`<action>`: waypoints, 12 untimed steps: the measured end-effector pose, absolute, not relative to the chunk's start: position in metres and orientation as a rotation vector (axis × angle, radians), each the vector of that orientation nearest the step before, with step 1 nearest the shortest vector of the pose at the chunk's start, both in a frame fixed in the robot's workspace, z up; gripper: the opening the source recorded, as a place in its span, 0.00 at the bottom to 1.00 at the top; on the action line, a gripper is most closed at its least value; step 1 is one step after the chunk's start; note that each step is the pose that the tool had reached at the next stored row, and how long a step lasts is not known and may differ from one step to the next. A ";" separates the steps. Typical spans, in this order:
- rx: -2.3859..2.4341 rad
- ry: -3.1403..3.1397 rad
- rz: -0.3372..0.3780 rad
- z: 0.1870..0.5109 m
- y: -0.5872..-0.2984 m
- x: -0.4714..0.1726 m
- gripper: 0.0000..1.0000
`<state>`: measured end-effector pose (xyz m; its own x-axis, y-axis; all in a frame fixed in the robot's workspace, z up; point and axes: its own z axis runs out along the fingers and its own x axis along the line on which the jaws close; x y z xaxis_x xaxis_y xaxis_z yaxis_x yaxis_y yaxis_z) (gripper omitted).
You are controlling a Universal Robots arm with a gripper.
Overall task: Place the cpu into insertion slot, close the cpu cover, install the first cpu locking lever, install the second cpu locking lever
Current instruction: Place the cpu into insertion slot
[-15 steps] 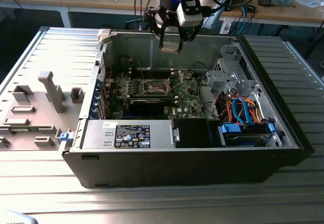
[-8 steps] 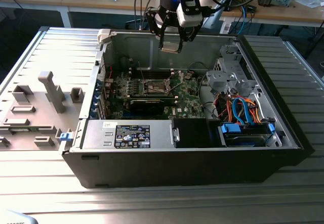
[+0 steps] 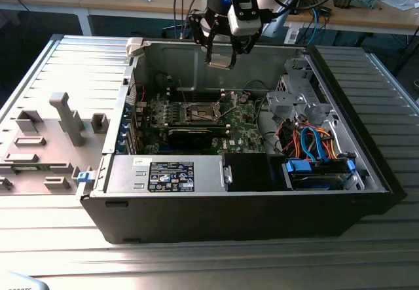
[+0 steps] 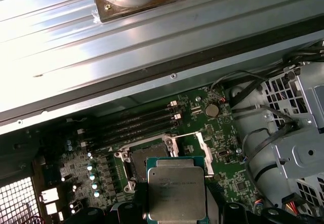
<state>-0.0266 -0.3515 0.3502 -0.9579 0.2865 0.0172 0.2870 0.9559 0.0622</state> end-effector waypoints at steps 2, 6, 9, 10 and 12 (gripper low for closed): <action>-0.460 -3.098 -0.100 0.350 -0.352 -0.027 0.55; -0.467 -3.097 -0.100 0.350 -0.352 -0.027 0.55; -0.471 -3.097 -0.100 0.349 -0.352 -0.027 0.55; -0.472 -3.097 -0.101 0.349 -0.352 -0.027 0.55; -0.475 -3.096 -0.100 0.349 -0.352 -0.027 0.55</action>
